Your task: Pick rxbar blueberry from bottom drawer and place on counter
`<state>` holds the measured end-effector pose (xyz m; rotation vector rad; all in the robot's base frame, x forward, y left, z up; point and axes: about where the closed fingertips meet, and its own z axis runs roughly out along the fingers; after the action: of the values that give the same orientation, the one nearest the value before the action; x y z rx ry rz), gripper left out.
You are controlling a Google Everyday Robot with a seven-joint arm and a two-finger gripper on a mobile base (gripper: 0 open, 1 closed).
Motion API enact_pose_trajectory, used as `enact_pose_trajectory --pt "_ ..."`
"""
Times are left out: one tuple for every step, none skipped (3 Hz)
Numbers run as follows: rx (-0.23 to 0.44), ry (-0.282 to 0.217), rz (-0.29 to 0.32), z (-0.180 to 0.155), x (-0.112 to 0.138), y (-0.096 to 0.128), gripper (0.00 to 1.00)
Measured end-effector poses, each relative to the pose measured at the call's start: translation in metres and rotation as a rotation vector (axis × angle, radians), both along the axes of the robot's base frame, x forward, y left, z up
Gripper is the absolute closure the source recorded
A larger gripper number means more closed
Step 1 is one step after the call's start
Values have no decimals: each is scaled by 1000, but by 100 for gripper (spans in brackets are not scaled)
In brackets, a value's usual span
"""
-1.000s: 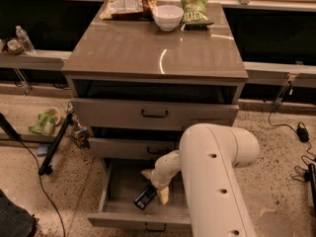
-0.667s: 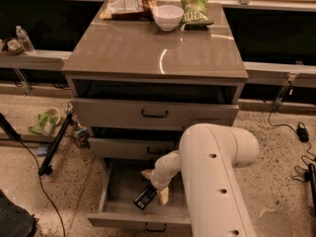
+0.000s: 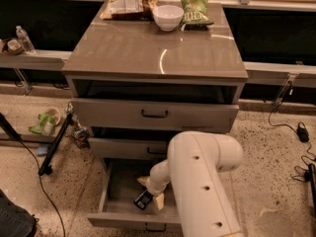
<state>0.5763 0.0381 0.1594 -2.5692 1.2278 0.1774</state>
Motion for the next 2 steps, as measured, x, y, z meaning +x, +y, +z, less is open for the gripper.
enact_pose_trajectory --pt "-40 -5 23 -17 -8 17 0" --pt "-81 -17 53 -22 -13 32 0"
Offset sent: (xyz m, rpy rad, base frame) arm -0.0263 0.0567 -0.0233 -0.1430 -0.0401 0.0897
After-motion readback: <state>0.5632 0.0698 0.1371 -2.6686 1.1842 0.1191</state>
